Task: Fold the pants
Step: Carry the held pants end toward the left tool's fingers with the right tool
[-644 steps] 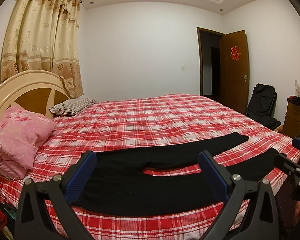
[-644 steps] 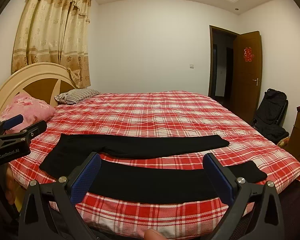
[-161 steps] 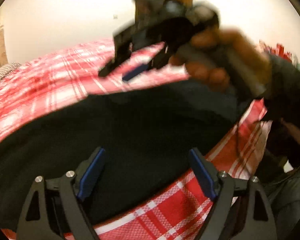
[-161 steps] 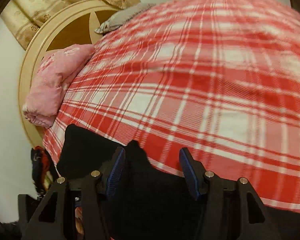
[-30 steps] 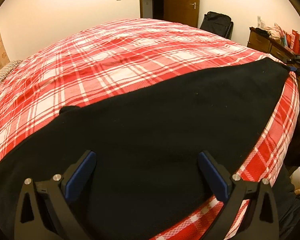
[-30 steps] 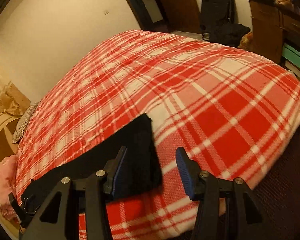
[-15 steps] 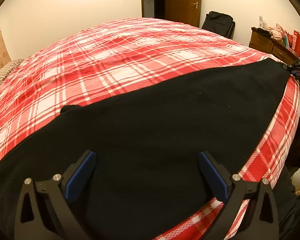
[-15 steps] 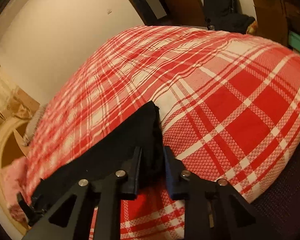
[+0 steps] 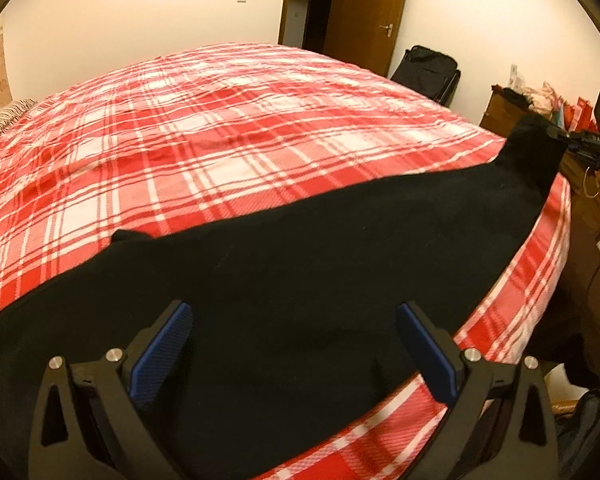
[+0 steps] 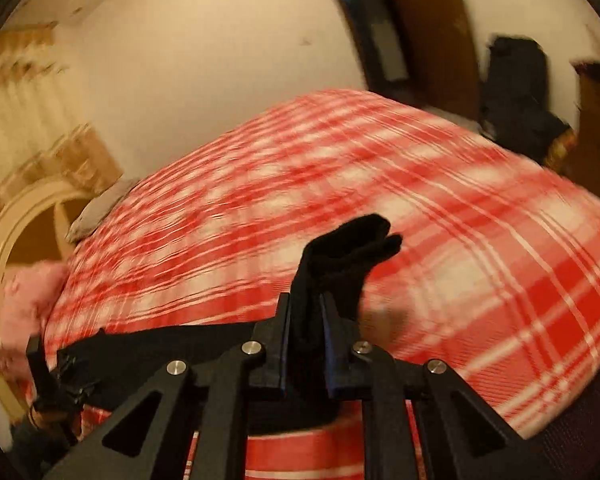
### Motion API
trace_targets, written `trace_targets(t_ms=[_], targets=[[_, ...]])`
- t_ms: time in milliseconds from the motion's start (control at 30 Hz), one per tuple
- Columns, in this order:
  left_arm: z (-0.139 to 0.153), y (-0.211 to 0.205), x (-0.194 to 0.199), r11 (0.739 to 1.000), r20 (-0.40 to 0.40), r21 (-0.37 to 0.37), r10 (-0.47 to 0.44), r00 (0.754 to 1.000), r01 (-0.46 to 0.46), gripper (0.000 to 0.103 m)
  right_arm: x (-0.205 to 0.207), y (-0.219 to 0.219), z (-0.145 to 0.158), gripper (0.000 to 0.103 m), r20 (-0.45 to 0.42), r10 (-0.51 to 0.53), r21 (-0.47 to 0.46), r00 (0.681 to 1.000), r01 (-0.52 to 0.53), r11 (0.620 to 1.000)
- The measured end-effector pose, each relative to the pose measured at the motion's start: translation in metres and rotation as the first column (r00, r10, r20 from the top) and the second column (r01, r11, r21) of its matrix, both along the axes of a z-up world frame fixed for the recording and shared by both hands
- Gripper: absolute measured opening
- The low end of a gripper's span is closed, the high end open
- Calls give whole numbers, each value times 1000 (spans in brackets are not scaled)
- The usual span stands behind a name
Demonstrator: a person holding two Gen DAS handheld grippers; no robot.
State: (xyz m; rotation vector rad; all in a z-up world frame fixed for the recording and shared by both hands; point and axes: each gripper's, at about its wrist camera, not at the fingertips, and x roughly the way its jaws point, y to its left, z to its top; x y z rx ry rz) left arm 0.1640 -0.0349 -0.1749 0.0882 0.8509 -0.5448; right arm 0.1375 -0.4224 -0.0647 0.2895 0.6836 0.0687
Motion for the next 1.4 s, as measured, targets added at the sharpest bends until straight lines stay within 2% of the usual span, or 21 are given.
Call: trace_targets(t_ms=[200,367,533,633,667,700,733,833,867,933,1000,1033,1133,1200,1267,1300,1400], targets=[[4,-2,5,999,-9,-35,-1,1000,1,103,20,79,-2,14,-11,169,-70,986,-169,983],[4,-6,7,999,-13,-51,-17,1000,16,103,37,142,-45,13,-98,273,-180,957,-287,941],[4,-16,12,997,-30,-66,-34,999,32,103,42,174,-109,14,-238,320,-257,917,-377,890],[7,-26,16,995,-34,-81,-56,998,53,103,34,183,-120,18,-249,339,-328,907,-408,852],[9,-30,18,994,-37,-91,-64,997,60,103,30,185,-118,22,-251,363,-331,897,-432,839],[10,-37,21,992,-39,-101,-74,996,70,103,27,185,-116,32,-258,385,-317,886,-454,833],[11,-41,23,991,-40,-107,-82,996,77,103,23,185,-115,37,-262,409,-296,874,-476,828],[12,-57,29,988,-57,-126,-102,993,94,103,11,176,-110,37,-261,464,-238,847,-522,819],[13,-63,29,986,-59,-130,-108,992,100,103,11,172,-107,37,-246,475,-206,845,-524,826],[14,-70,30,986,-57,-130,-113,992,105,103,9,163,-102,37,-209,457,-168,865,-492,854],[15,-77,31,985,-56,-127,-121,991,114,103,10,157,-97,37,-181,425,-177,887,-454,873],[16,-79,32,986,-55,-125,-120,991,112,103,10,157,-96,37,-173,415,-189,893,-443,876],[15,-83,33,986,-68,-127,-115,991,106,103,13,168,-101,37,-183,428,-208,885,-461,863],[15,-84,33,987,-71,-121,-111,991,102,103,19,178,-108,37,-205,388,-270,898,-433,860],[16,-84,31,987,-71,-124,-115,991,105,103,24,181,-118,25,-225,388,-263,894,-439,859],[16,-85,31,986,-70,-124,-117,991,108,103,24,181,-120,15,-230,388,-256,893,-440,861],[21,-88,28,983,-58,-133,-136,989,127,103,17,182,-115,8,-216,389,-262,896,-437,860]])
